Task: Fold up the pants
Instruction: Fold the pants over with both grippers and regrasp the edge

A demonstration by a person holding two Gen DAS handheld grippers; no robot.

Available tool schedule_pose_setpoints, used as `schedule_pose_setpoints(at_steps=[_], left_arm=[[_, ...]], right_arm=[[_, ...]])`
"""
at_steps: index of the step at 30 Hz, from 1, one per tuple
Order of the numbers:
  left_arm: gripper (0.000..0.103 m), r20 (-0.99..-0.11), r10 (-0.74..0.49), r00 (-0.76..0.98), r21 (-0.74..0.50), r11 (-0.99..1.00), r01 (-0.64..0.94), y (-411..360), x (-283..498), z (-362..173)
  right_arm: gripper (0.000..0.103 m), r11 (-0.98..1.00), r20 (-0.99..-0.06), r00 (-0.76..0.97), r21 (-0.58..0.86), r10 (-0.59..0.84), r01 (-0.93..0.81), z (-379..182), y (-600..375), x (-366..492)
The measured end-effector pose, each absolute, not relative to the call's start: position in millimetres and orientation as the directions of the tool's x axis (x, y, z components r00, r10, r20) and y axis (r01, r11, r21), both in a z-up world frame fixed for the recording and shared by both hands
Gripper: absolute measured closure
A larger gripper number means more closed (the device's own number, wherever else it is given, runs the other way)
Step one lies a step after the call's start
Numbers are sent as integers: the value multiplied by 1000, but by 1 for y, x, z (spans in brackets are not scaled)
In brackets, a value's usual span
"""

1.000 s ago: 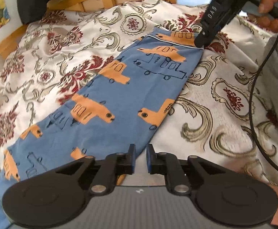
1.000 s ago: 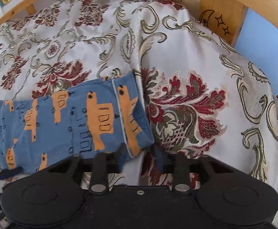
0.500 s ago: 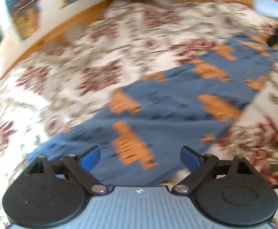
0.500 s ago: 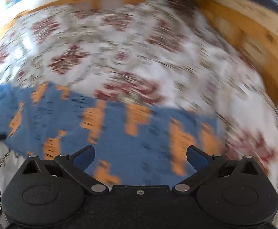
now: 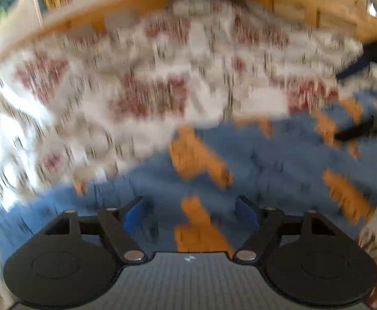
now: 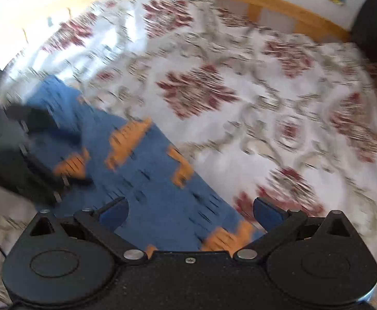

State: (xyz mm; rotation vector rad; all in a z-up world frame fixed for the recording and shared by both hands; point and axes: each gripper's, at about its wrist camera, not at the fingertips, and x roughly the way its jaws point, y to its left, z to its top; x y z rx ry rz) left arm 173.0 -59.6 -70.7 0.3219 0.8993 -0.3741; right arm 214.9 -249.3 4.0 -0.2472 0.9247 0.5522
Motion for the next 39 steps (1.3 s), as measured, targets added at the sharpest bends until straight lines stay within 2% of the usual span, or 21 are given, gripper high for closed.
schedule_pose_setpoints(at_steps=[5, 6, 7, 11, 13, 16, 18, 19, 20, 21, 23, 25, 26, 30, 32, 36, 38, 39], left_arm=[[22, -849, -229, 475, -9, 907, 420, -32, 174, -78], [22, -853, -231, 469, -18, 910, 415, -29, 173, -78], [21, -854, -225, 468, -10, 908, 418, -28, 170, -79], [21, -851, -189, 489, 55, 895, 442, -36, 165, -82], [21, -852, -185, 490, 60, 894, 443, -38, 164, -81], [22, -855, -190, 482, 55, 892, 449, -36, 164, -79], [24, -855, -192, 482, 52, 893, 448, -35, 163, -78], [36, -847, -196, 495, 42, 902, 429, -33, 163, -75], [54, -830, -219, 513, 17, 909, 416, -30, 162, -69], [57, -811, -258, 524, -15, 906, 423, -28, 162, -62], [54, -756, -301, 582, -35, 906, 422, -25, 164, -53], [44, -723, -274, 635, 19, 910, 414, -33, 174, -53], [43, -723, -268, 637, 33, 907, 420, -37, 180, -55], [43, -791, -239, 563, 25, 907, 420, -43, 194, -78], [44, -791, -219, 571, 71, 894, 442, -46, 188, -81], [44, -798, -198, 570, 86, 898, 432, -47, 179, -86], [45, -796, -188, 576, 105, 893, 437, -48, 175, -88], [45, -795, -186, 577, 109, 893, 437, -48, 173, -88]], right_arm=[[1, 740, -767, 352, 226, 536, -634, 3, -233, 276], [5, 728, -764, 327, 257, 556, -636, 0, -226, 289], [12, 720, -765, 299, 290, 571, -631, -4, -219, 303], [31, 706, -773, 215, 379, 597, -599, -21, -193, 345], [58, 699, -787, 183, 382, 589, -605, -28, -179, 355], [74, 685, -810, 139, 375, 570, -625, -37, -166, 359], [74, 673, -818, 115, 374, 564, -639, -40, -163, 355], [74, 668, -818, 113, 371, 564, -645, -40, -163, 353], [74, 664, -818, 108, 374, 566, -648, -39, -163, 350], [74, 663, -818, 103, 378, 567, -647, -39, -165, 349], [75, 661, -818, 95, 384, 568, -645, -38, -167, 347], [83, 657, -816, 76, 401, 573, -638, -38, -167, 347], [83, 655, -813, 65, 416, 579, -631, -38, -168, 347], [81, 666, -792, 27, 494, 610, -559, -44, -175, 354], [79, 680, -793, 15, 513, 610, -523, -49, -177, 359], [75, 695, -770, -23, 587, 637, -416, -64, -180, 376], [94, 710, -780, -24, 581, 626, -398, -67, -177, 380], [96, 719, -794, -5, 553, 608, -421, -65, -173, 378]])
